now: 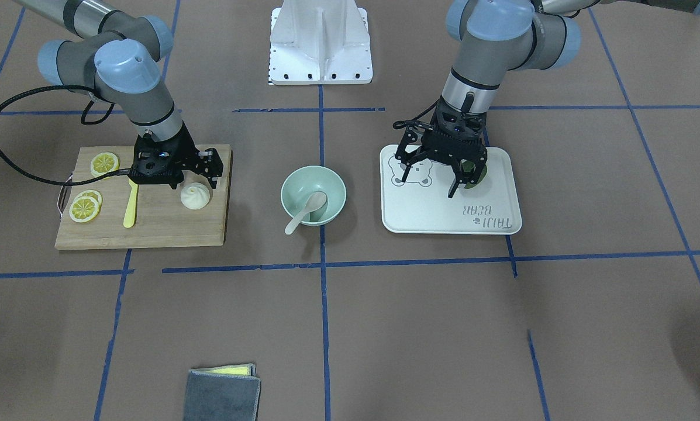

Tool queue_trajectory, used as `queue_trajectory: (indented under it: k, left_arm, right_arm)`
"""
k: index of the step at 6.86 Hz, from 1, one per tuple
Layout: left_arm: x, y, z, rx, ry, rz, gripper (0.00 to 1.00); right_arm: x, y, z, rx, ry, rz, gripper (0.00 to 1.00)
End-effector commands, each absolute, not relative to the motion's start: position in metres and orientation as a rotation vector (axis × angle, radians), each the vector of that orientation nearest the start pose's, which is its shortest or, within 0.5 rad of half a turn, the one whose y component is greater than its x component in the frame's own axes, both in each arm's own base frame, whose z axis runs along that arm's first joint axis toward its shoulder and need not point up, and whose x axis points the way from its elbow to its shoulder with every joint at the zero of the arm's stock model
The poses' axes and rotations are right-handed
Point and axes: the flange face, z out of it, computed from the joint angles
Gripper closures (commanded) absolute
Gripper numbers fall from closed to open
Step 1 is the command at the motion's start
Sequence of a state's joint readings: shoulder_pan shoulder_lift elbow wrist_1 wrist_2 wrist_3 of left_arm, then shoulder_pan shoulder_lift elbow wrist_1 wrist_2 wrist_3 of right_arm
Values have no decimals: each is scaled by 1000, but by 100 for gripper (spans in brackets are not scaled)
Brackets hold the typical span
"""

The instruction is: Put spoon and bun in bowl

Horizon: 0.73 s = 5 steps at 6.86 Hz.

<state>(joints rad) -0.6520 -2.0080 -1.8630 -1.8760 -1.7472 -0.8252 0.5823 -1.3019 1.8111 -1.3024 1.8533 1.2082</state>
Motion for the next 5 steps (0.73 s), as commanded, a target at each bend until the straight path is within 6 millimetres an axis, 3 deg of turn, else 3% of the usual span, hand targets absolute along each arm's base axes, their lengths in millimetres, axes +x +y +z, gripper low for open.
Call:
queue_trajectory:
  k: [1, 2, 3, 4, 5]
  left_arm:
    - [415, -461, 253, 537, 891, 177, 6]
    - [415, -462, 254, 535, 888, 177, 6]
    - [416, -462, 255, 535, 886, 176, 6]
    - [416, -462, 255, 535, 886, 176, 6]
    - [416, -462, 255, 535, 886, 176, 6]
  right_arm:
    - [-438, -417, 380, 134, -799, 101, 36]
    - [-439, -418, 376, 137, -804, 98, 47]
    - [-440, -418, 374, 140, -806, 99, 52]
    - [-439, -419, 373, 147, -806, 101, 69]
    - [-442, -423, 355, 179, -823, 106, 94]
